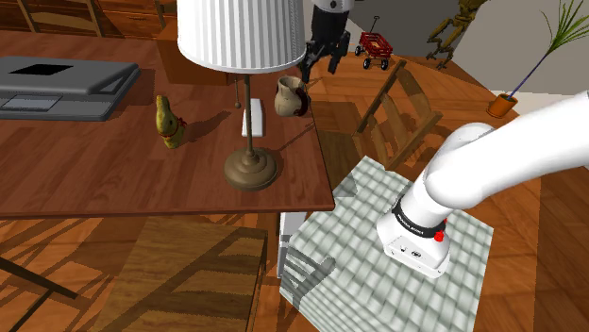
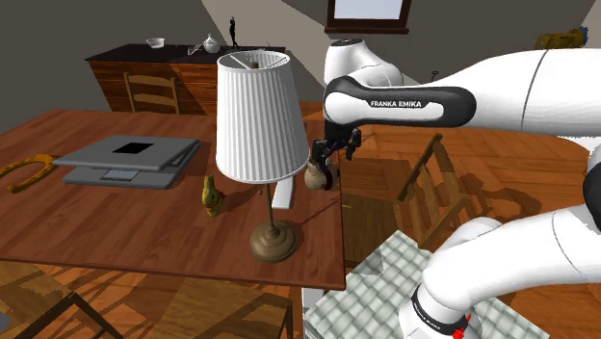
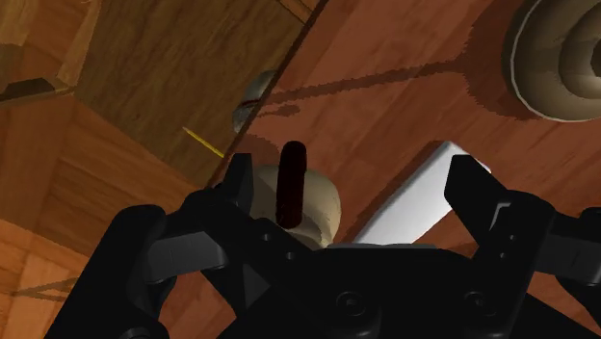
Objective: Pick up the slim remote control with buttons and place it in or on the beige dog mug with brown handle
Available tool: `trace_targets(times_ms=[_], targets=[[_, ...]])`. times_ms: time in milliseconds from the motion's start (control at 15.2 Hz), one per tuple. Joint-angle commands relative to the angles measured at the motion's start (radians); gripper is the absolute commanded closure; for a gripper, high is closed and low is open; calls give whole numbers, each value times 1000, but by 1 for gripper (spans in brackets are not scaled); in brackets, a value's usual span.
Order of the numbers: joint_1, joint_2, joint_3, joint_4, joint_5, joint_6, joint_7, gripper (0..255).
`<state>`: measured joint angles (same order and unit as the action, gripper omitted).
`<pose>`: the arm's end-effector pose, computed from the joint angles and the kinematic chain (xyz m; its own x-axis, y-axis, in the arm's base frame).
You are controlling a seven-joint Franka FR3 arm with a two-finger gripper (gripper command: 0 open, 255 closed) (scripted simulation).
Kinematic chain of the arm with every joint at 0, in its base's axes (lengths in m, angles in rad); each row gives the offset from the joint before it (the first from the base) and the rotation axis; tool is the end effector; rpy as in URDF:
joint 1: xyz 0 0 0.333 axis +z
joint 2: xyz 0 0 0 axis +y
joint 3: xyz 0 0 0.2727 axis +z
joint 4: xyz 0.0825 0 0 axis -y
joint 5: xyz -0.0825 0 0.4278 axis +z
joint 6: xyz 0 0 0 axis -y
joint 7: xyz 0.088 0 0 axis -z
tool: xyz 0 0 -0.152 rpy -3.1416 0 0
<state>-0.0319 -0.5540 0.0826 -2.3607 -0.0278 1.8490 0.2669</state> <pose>0.4561 0.0188 0.4398 0.9745 -0.2168 0.0574 -0.2200 -0.9738 0.0573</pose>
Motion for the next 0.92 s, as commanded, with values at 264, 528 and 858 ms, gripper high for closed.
trace_targets(times_ms=[264,528,858], targets=[[-23,221,69,63,24,138,216,0],[-38,379,97,140,19,207,349,0],[-45,580,110,265,-1,269,509,0]])
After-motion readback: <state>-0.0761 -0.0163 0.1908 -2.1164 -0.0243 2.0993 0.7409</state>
